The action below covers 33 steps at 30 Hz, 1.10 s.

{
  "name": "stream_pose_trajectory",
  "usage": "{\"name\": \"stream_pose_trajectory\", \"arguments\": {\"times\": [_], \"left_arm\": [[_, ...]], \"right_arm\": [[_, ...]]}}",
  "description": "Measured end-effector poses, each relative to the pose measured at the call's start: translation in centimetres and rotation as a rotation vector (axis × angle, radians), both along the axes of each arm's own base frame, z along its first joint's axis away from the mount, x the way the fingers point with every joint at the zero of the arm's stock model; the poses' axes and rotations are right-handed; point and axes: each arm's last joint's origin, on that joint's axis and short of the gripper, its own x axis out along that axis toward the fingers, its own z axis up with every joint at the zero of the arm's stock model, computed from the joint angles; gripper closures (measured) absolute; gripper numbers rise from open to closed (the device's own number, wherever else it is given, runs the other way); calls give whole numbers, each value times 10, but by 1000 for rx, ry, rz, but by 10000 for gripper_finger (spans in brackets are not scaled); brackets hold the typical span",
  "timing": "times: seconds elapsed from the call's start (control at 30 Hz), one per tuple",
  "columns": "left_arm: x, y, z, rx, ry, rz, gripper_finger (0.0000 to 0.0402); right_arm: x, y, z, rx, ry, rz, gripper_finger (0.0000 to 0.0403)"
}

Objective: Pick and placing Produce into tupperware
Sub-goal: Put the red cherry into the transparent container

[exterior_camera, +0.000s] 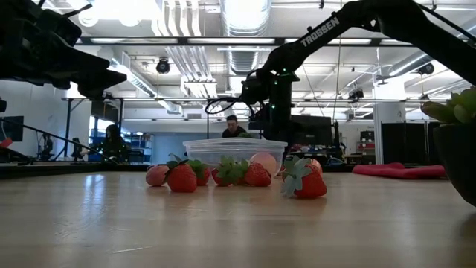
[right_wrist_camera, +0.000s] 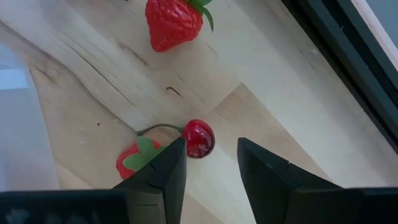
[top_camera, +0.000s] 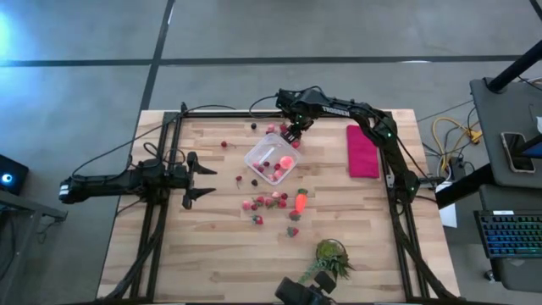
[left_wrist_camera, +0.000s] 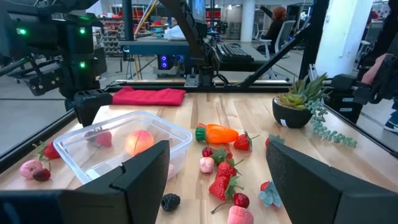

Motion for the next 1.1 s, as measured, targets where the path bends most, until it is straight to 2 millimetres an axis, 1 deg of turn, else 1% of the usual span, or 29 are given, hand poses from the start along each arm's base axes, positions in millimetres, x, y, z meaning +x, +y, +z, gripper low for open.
{"name": "stream_pose_trajectory", "arguments": {"times": [0.8,1.1], "left_arm": [[0,0,0,0,1,0,146],[0,0,0,0,0,0,146]], "right_arm": [[0,0,0,2,2,-3,274],[0,0,0,23,-16,-38,251]]}}
